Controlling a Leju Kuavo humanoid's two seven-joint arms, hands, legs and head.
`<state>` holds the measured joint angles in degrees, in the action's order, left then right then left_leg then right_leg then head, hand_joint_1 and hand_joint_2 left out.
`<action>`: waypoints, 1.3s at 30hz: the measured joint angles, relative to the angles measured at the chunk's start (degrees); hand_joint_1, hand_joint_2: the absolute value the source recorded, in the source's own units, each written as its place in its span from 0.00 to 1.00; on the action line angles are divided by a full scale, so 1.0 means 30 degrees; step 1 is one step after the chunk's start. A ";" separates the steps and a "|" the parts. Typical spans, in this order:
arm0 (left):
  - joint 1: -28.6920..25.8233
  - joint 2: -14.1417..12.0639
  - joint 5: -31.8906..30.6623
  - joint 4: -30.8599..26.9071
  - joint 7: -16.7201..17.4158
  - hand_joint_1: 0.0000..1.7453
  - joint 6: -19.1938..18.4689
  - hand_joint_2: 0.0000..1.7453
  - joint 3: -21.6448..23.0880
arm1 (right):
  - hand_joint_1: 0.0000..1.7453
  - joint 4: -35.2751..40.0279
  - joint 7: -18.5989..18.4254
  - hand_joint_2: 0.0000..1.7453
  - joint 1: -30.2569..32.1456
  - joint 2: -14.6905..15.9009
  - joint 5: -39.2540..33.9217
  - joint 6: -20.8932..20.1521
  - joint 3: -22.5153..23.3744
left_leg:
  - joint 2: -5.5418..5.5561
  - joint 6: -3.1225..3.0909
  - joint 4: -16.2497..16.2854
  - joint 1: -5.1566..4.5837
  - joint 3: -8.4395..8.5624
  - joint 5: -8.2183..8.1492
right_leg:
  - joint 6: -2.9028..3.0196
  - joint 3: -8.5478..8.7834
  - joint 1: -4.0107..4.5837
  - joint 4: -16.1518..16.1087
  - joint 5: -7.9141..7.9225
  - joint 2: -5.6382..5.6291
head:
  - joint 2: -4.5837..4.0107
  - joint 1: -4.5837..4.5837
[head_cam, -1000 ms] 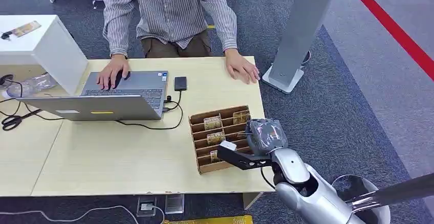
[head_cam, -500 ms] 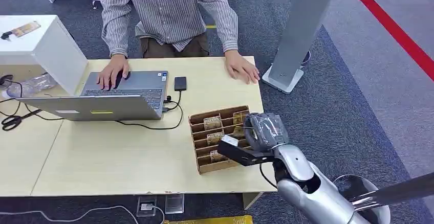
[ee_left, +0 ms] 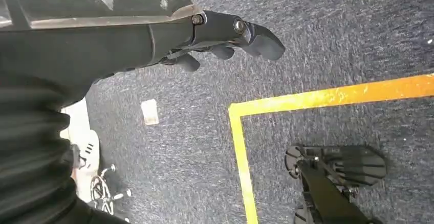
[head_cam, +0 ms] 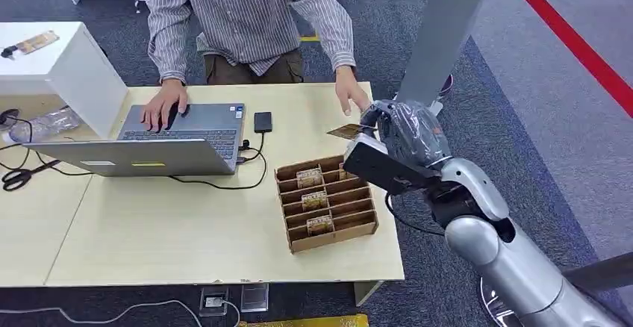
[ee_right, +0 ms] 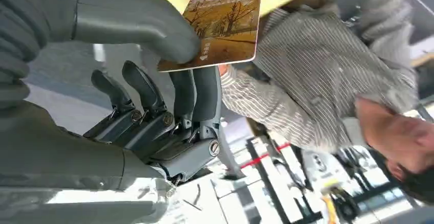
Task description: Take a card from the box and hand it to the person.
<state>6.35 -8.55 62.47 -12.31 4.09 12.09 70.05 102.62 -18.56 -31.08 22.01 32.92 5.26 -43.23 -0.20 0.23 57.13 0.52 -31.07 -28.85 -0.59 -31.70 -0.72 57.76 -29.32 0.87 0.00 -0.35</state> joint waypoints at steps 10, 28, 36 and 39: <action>0.0036 0.0000 -0.0080 0.0000 -0.0095 0.00 -0.0081 1.00 0.0007 | 0.89 -0.1187 0.1604 1.00 -0.0598 -0.0962 0.1150 0.2455 0.0000 | 0.0004 -0.0004 -0.0001 0.0000 -0.0012 0.0004 | 0.0000 0.0001 0.0000 0.0006 0.0000 0.0008 | 0.0000 -0.0036; 0.0077 0.0066 -0.0386 0.0000 -0.0277 0.00 -0.0357 0.00 0.0014 | 0.00 -0.6207 0.1801 1.00 -0.1606 -0.2186 0.4438 0.8525 -0.0525 | 0.0007 -0.0003 -0.0001 0.0000 -0.0003 0.0009 | 0.0000 0.0004 0.0001 0.0007 0.0001 0.0008 | 0.0000 -0.0036; 0.0082 0.0066 -0.0328 0.0000 -0.0240 0.00 -0.0255 0.00 0.0014 | 0.00 -0.6812 0.1815 1.00 -0.1601 -0.2230 0.4022 0.8518 -0.0809 | 0.0006 -0.0001 -0.0001 0.0000 -0.0026 0.0006 | 0.0001 -0.0023 0.0000 0.0006 -0.0001 0.0006 | 0.0000 -0.0029; 0.0080 0.0066 -0.0328 0.0000 -0.0233 0.00 -0.0110 0.00 0.0014 | 0.00 -0.6958 0.1815 1.00 -0.1600 -0.2230 0.3768 0.8525 -0.0882 | 0.0005 -0.0001 -0.0001 0.0000 -0.0023 0.0006 | 0.0001 -0.0022 0.0000 0.0005 -0.0001 0.0006 | 0.0000 -0.0022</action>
<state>6.59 -8.35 61.48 -12.31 3.39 11.76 70.10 81.74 -13.11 -35.87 15.32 44.22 30.84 -45.88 -0.19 0.23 57.13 0.52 -31.14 -28.84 -0.59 -31.77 -0.72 57.77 -29.32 0.89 0.00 -0.42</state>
